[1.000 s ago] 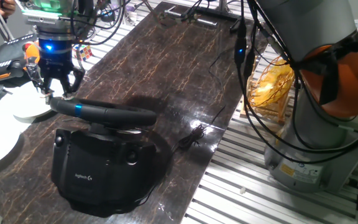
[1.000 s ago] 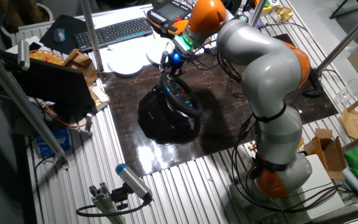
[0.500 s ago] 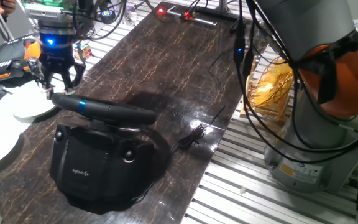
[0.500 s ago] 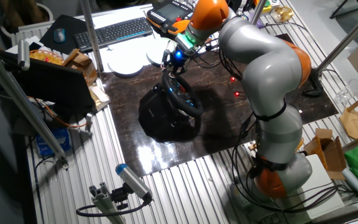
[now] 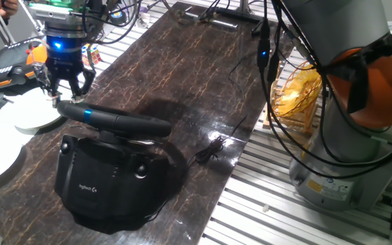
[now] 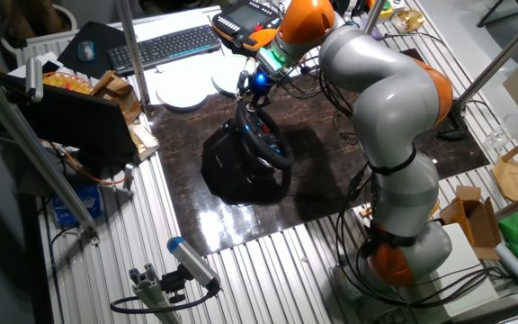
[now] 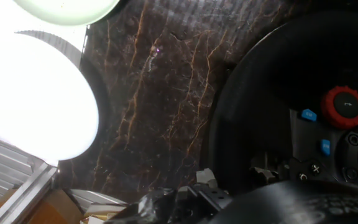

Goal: Rotate the steering wheel 90 degrees counterclockwise

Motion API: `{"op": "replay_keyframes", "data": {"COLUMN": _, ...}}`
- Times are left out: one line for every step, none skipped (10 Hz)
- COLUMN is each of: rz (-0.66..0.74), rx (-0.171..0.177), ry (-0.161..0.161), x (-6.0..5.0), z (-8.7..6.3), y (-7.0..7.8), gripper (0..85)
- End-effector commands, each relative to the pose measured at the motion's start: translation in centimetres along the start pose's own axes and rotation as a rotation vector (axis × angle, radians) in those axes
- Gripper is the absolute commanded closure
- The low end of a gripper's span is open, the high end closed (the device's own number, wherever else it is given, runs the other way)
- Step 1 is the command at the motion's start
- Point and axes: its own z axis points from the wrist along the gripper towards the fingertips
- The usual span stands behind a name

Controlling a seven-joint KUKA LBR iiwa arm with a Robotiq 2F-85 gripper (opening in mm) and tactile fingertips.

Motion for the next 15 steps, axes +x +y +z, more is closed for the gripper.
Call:
{"op": "replay_keyframes", "data": {"rz": -0.002, "rx": 0.001, "ry": -0.001, "x": 0.1, "z": 0.0, "y": 0.0, "gripper": 82.0}}
{"op": "replay_keyframes", "data": {"rz": -0.005, "rx": -0.001, "ry": 0.0, "x": 0.1, "z": 0.0, "y": 0.0, "gripper": 66.7}}
{"op": "replay_keyframes", "data": {"rz": -0.008, "rx": -0.001, "ry": 0.0, "x": 0.1, "z": 0.0, "y": 0.0, "gripper": 56.7}}
{"op": "replay_keyframes", "data": {"rz": -0.008, "rx": -0.001, "ry": 0.0, "x": 0.2, "z": 0.0, "y": 0.0, "gripper": 47.3}}
{"op": "replay_keyframes", "data": {"rz": -0.008, "rx": -0.001, "ry": 0.0, "x": 0.3, "z": -0.1, "y": 0.0, "gripper": 36.3}}
{"op": "replay_keyframes", "data": {"rz": -0.006, "rx": -0.002, "ry": -0.002, "x": 0.3, "z": -0.1, "y": 0.0, "gripper": 29.3}}
{"op": "replay_keyframes", "data": {"rz": -0.008, "rx": -0.003, "ry": -0.003, "x": 0.4, "z": -0.1, "y": 0.0, "gripper": 27.7}}
{"op": "replay_keyframes", "data": {"rz": -0.006, "rx": -0.006, "ry": -0.004, "x": 0.4, "z": -0.1, "y": 0.1, "gripper": 20.7}}
{"op": "replay_keyframes", "data": {"rz": 0.0, "rx": -0.009, "ry": -0.012, "x": 0.4, "z": -0.2, "y": 0.1, "gripper": 13.7}}
{"op": "replay_keyframes", "data": {"rz": 0.005, "rx": -0.004, "ry": -0.027, "x": 0.2, "z": -0.4, "y": 0.1, "gripper": 6.7}}
{"op": "replay_keyframes", "data": {"rz": 0.007, "rx": 0.004, "ry": -0.044, "x": 0.0, "z": -1.0, "y": 0.0, "gripper": 4.0}}
{"op": "replay_keyframes", "data": {"rz": 0.014, "rx": 0.013, "ry": -0.054, "x": -0.2, "z": -1.8, "y": 0.0, "gripper": 2.0}}
{"op": "replay_keyframes", "data": {"rz": 0.015, "rx": 0.032, "ry": -0.088, "x": -0.6, "z": -2.8, "y": -0.1, "gripper": 2.0}}
{"op": "replay_keyframes", "data": {"rz": -0.001, "rx": 0.053, "ry": -0.126, "x": -0.8, "z": -3.7, "y": -0.3, "gripper": 2.7}}
{"op": "replay_keyframes", "data": {"rz": -0.016, "rx": 0.062, "ry": -0.154, "x": -1.4, "z": -4.5, "y": -0.4, "gripper": 15.0}}
